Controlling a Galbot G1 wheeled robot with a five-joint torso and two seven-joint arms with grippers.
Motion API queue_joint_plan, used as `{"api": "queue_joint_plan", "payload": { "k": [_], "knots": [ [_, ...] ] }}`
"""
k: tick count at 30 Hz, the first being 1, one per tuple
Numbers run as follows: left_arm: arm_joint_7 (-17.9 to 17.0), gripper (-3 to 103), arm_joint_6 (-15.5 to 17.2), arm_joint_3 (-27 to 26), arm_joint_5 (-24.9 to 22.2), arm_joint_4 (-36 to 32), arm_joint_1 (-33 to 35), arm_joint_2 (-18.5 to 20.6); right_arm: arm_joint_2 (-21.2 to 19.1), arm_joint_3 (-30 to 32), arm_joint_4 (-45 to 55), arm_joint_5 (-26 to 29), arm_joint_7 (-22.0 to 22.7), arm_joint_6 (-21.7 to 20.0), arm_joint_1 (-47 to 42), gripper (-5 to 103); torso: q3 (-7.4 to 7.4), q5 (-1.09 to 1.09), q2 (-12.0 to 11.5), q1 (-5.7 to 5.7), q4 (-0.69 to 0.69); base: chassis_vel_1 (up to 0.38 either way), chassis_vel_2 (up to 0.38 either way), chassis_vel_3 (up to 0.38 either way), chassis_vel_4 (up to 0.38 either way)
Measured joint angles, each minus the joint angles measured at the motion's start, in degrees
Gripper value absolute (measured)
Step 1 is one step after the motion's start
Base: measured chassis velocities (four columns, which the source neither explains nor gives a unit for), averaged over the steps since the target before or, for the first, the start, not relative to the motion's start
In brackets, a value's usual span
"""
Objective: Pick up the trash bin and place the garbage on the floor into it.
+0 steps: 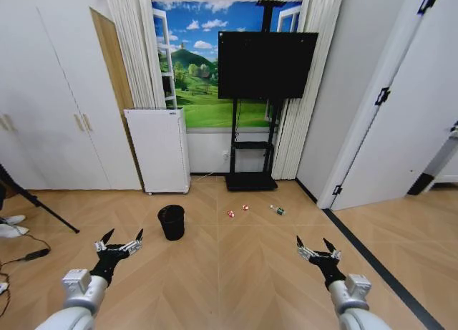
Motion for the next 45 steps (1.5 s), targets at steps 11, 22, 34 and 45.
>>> {"api": "queue_joint_plan", "payload": {
  "k": [11, 22, 34, 45],
  "knots": [
    [0.1, 100, 0.0, 0.4, -0.3, 0.6, -0.5, 0.1, 0.0, 0.0, -0.1, -0.5, 0.4, -0.7, 0.3, 100, 0.00, 0.00, 0.0, 0.00, 0.01, 0.000, 0.000, 0.000, 0.000],
    [0.6, 100, 0.1, 0.0, -0.3, 0.5, -0.5, 0.0, -0.1, 0.1, -0.2, -0.4, 0.5, -1.1, 0.4, 100, 0.00, 0.00, 0.0, 0.00, 0.01, 0.000, 0.000, 0.000, 0.000],
    [0.7, 100, -0.1, -0.1, -0.1, 0.7, -0.5, -0.1, 0.2, 0.3, -0.3, -0.3, 0.3, -1.1, 0.1, 100, 0.00, 0.00, 0.0, 0.00, 0.00, 0.000, 0.000, 0.000, 0.000],
    [1.2, 100, -0.5, -0.7, -0.2, 1.2, -0.6, 0.0, 0.7, 0.0, -0.1, -0.9, -0.9, -0.7, -0.2, 100, 0.00, 0.00, 0.0, -0.01, 0.00, -0.007, 0.005, 0.012, -0.010]
  ]
}}
